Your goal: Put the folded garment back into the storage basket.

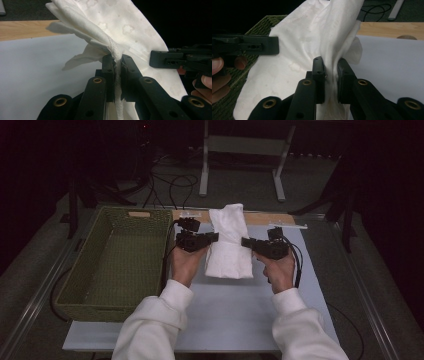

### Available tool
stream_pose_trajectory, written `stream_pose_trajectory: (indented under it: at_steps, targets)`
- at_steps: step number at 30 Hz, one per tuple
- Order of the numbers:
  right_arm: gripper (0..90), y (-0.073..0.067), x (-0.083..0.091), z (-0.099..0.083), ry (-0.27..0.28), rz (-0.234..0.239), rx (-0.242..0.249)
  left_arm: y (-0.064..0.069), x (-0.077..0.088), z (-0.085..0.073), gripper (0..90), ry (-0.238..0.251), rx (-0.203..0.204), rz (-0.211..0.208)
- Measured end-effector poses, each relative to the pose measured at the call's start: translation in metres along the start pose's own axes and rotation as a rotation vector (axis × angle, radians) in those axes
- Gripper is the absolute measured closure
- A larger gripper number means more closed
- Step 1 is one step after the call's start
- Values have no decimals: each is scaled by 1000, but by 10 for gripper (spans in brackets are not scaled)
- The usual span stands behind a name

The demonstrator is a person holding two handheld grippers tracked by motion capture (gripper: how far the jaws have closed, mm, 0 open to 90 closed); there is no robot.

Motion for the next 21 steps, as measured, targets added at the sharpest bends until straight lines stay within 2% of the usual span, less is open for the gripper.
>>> stream_pose_trajectory:
  at_steps: [4,21]
  targets:
    - [799,-4,-2,4,3,8,-2,-3,4,3,834,8,13,4]
    - [799,-26,-10,19,11,32,13,-10,27,17,834,31,18,25]
Point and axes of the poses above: each handheld gripper's, and its own axes: x roughly backward along the jaws, z roughly out of its top, y roughly to its right, the point moved 8 cm from there along -x, roughly forward along the jaws, and after that the axes turned 6 degrees about y, right-handed, at the moved point
